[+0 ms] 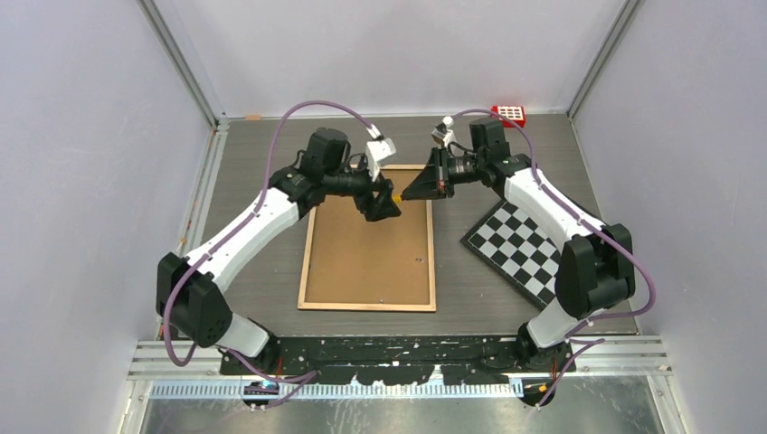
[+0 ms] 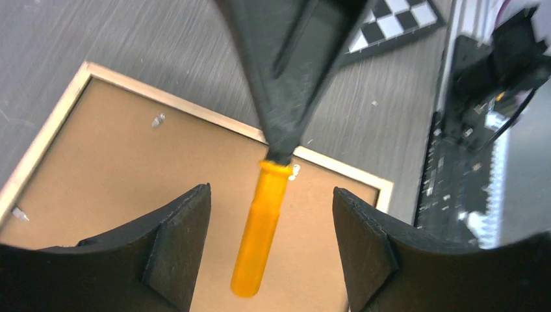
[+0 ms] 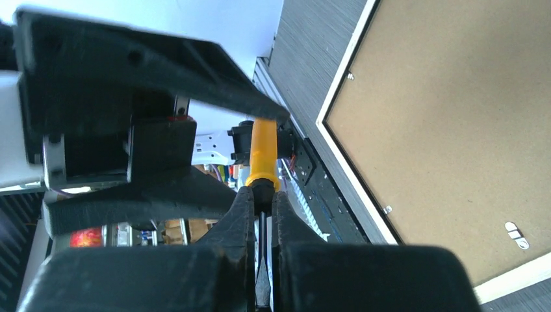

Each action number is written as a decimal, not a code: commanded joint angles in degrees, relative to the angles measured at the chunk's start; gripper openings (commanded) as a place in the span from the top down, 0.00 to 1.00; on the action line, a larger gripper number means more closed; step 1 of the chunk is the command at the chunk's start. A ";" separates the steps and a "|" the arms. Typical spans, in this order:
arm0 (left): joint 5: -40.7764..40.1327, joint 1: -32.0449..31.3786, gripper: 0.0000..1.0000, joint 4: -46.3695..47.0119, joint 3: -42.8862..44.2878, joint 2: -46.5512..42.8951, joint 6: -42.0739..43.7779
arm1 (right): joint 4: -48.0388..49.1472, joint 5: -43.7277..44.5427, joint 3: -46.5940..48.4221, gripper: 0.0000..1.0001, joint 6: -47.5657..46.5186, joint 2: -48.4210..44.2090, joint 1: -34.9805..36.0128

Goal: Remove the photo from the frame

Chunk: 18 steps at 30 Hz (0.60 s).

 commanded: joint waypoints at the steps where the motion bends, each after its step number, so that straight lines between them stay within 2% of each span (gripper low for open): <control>1: 7.31 6.55 0.26 -3.28 4.14 -2.31 -18.93 | 5.52 -0.10 2.38 1.00 3.72 -5.35 -0.77; 4: 15.74 11.27 0.23 -0.01 2.96 -2.51 -32.64 | 8.51 0.77 3.02 0.99 6.34 -6.53 -0.75; 6: 21.84 14.22 0.22 7.04 0.10 -2.76 -43.89 | 9.48 1.42 3.89 0.99 7.45 -6.90 -0.79; 8: 26.74 16.26 0.22 20.33 -5.11 -2.90 -58.98 | 12.31 2.61 3.98 0.99 9.83 -7.33 -0.51; 10: 27.57 17.49 0.22 39.26 -11.42 -3.72 -74.48 | 16.63 3.42 3.16 1.00 12.56 -7.64 -0.01; 11: 27.26 17.72 0.22 42.76 -12.85 -4.18 -77.38 | 17.32 3.89 3.14 1.00 13.07 -7.67 0.26; 18: 26.96 17.66 0.23 45.80 -12.74 -4.92 -82.41 | 21.32 5.25 1.83 1.00 15.41 -8.77 1.82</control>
